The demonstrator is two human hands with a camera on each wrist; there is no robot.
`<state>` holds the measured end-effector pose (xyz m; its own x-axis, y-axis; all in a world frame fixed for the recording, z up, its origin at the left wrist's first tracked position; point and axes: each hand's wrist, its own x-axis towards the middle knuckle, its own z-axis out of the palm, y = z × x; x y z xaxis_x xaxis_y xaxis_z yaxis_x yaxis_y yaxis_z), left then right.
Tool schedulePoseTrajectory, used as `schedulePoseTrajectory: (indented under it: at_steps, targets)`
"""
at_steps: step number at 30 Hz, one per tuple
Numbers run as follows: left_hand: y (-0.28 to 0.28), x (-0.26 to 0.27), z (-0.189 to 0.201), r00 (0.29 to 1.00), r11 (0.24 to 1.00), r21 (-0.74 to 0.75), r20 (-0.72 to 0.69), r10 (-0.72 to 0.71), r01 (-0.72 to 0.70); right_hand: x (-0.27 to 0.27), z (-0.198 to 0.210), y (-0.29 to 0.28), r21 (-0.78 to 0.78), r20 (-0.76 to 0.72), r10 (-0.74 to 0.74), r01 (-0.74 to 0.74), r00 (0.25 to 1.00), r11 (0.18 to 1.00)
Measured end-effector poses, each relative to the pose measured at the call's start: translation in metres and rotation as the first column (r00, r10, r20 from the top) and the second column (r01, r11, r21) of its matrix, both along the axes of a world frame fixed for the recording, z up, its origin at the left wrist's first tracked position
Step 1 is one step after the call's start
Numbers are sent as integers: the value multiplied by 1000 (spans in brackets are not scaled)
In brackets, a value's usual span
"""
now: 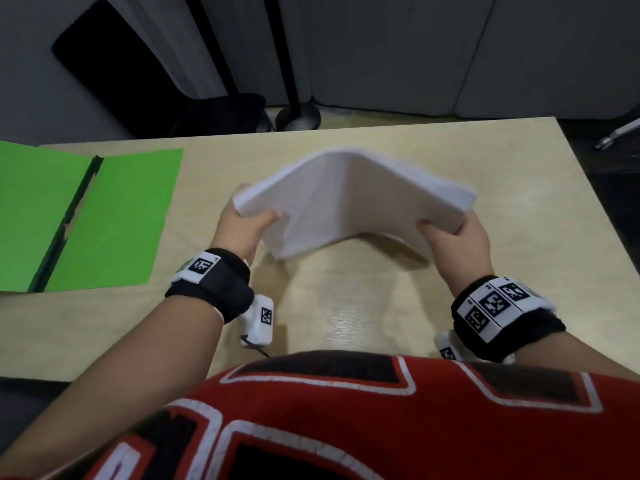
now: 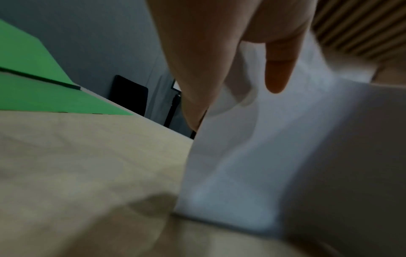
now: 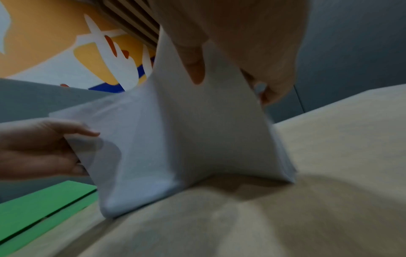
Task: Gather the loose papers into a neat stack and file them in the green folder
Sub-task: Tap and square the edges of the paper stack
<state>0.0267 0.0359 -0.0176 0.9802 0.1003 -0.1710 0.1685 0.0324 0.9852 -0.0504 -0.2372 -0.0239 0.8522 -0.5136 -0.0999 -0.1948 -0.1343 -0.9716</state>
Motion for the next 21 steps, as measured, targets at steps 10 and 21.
schedulePoseTrajectory:
  at_steps: [10, 21]
  targets:
    - [-2, 8, -1, 998, 997, 54, 51, 48, -50, 6, 1, 3, 43, 51, -80, 78, 995, 996]
    - [-9, 10, -3, 997, 993, 86, -12, 77, -76, 5, 7, 18, -124, 15, -34, 35, 999, 992]
